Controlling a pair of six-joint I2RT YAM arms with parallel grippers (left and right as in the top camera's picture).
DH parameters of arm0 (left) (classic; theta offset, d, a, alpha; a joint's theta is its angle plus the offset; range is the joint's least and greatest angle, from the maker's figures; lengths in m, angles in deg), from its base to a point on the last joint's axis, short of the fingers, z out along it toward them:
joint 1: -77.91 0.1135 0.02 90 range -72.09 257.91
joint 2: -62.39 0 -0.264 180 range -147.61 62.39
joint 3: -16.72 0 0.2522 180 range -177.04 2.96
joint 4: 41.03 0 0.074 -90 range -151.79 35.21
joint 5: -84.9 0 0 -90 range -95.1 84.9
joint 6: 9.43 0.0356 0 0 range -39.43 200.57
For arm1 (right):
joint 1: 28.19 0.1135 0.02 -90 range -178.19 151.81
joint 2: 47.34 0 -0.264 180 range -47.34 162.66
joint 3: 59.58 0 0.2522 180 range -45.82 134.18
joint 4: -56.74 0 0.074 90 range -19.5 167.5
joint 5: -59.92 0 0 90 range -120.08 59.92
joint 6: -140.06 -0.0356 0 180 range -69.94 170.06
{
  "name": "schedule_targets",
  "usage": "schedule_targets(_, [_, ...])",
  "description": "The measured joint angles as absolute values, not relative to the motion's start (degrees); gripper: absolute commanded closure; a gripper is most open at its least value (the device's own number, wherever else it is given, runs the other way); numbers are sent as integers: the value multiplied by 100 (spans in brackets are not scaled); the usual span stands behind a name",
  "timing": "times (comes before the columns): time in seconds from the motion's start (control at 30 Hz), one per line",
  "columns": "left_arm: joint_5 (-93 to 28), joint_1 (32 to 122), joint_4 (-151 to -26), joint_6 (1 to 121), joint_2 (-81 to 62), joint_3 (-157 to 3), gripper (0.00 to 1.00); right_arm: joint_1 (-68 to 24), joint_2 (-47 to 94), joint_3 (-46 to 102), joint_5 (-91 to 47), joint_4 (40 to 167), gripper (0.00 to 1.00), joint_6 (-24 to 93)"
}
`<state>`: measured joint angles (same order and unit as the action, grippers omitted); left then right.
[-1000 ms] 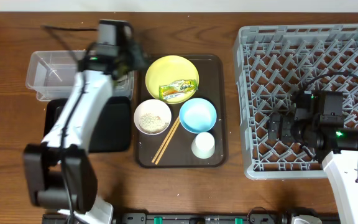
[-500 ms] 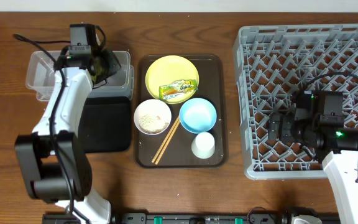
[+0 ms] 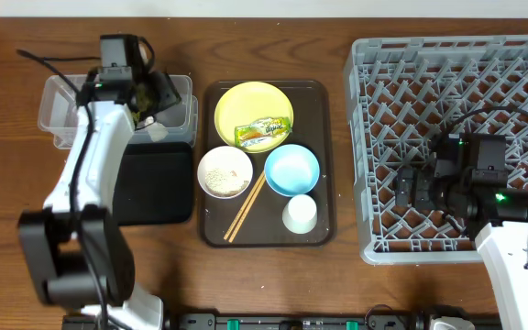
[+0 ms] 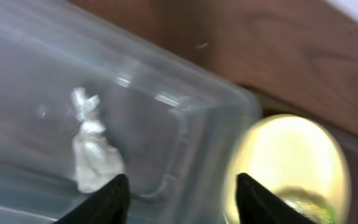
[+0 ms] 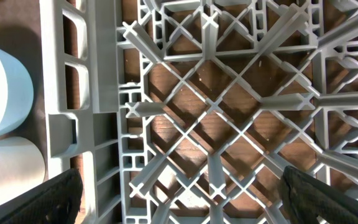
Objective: Sort waste into correct bins and load items into the dishwasher rack
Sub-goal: 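Carry the tissue left and drop it into the clear plastic bin, then move the left gripper back and grasp the yellow snack wrapper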
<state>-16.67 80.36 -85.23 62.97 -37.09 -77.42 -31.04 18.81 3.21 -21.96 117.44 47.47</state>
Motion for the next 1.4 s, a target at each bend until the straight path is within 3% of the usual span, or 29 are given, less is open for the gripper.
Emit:
schedule_targets(0.07, [-1927, 7908, -8523, 6743, -3449, -7742, 21, -3104, 1881, 321, -2196, 11742, 1, 4747])
schedule_targets(0.33, [-2419, 6965, -8761, 8670, -3552, -7746, 21, -3104, 1881, 321, -2196, 11755, 1, 4747])
schedule_targets(0.57, [-2471, 6351, -8759, 9573, -4129, -7746, 16, -3104, 1881, 321, -2196, 11761, 1, 4747])
schedule_targets(1.4, [-2270, 6131, -8433, 10056, -5453, -7746, 20, -3104, 1881, 321, -2196, 11763, 1, 4747])
